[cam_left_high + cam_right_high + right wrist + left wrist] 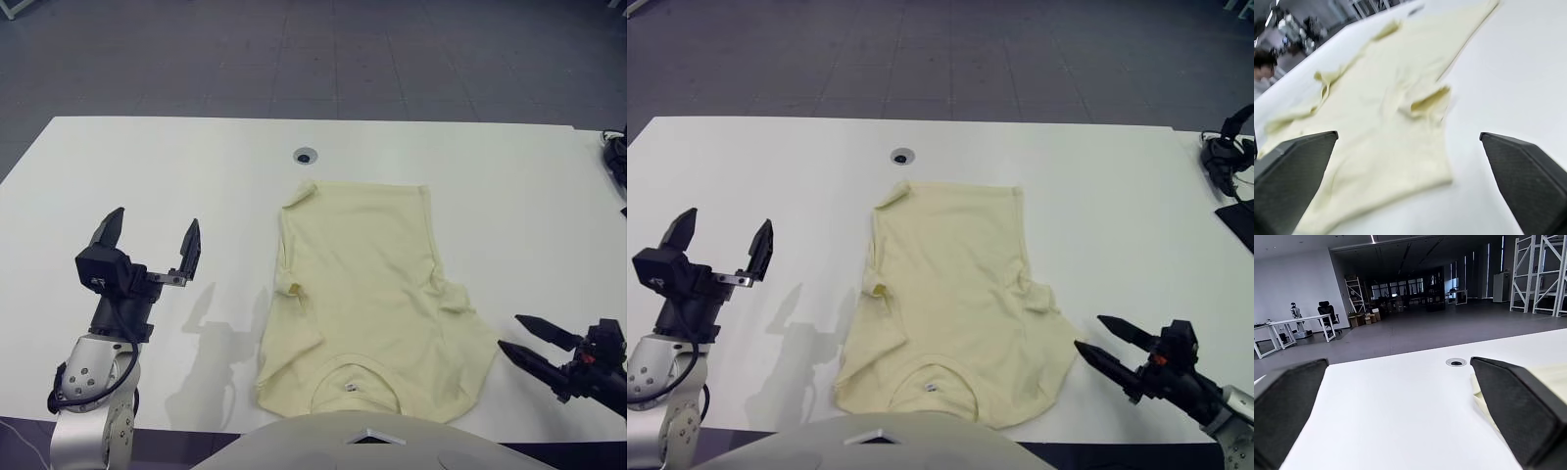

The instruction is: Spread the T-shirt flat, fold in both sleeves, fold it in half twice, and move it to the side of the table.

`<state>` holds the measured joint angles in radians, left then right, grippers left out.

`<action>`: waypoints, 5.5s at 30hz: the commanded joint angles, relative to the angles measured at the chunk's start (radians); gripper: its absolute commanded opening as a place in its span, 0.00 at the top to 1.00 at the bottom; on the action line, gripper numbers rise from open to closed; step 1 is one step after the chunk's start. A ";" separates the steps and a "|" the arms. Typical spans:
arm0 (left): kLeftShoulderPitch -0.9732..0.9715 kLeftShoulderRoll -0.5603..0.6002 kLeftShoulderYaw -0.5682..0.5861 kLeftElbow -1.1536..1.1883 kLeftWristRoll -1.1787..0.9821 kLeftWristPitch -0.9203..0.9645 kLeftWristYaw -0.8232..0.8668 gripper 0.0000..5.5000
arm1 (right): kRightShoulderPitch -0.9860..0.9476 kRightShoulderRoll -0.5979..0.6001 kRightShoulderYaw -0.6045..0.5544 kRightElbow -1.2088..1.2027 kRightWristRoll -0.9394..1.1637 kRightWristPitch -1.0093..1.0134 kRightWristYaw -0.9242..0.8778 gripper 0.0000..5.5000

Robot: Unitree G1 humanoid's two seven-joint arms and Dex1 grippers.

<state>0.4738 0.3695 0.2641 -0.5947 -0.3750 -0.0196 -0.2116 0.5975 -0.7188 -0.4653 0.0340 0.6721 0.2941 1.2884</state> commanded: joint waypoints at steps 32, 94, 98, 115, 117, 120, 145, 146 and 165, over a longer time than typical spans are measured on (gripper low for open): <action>0.030 -0.086 -0.031 0.010 0.083 -0.002 -0.070 0.02 | -0.059 0.008 0.038 0.063 -0.082 -0.031 -0.040 0.93; 0.044 -0.049 -0.110 0.049 0.215 -0.105 -0.158 0.02 | -0.143 0.072 0.338 -0.404 -0.052 -0.095 -0.147 0.56; 0.020 0.165 -0.047 0.179 0.655 -0.417 -0.121 0.02 | -0.173 0.099 0.148 -0.368 0.024 -0.192 -0.170 0.44; 0.121 0.510 -0.024 0.270 1.328 -1.060 0.119 0.02 | -0.149 -0.026 0.136 0.078 -0.723 -1.608 -0.137 0.02; 0.121 0.504 -0.041 0.274 1.319 -1.077 0.113 0.02 | -0.146 -0.048 0.164 0.109 -0.760 -1.695 -0.150 0.02; 0.137 0.493 -0.067 0.271 1.318 -1.093 0.100 0.02 | -0.156 -0.084 0.190 0.128 -0.808 -1.766 -0.188 0.02; 0.119 0.495 -0.197 0.317 1.284 -1.034 0.035 0.51 | -0.124 -0.207 0.319 0.058 -1.005 -1.717 -0.586 0.32; 0.116 0.494 -0.198 0.323 1.280 -1.028 0.034 0.54 | -0.124 -0.210 0.323 0.053 -1.007 -1.710 -0.594 0.35; 0.136 0.489 -0.270 0.301 1.264 -0.989 0.025 1.00 | -0.146 -0.207 0.364 0.163 -1.156 -1.755 -0.737 0.89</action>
<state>0.5949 0.8459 0.0054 -0.2933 0.8801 -1.0148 -0.1704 0.4647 -0.9374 -0.1014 0.1573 -0.4391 -1.4360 0.5706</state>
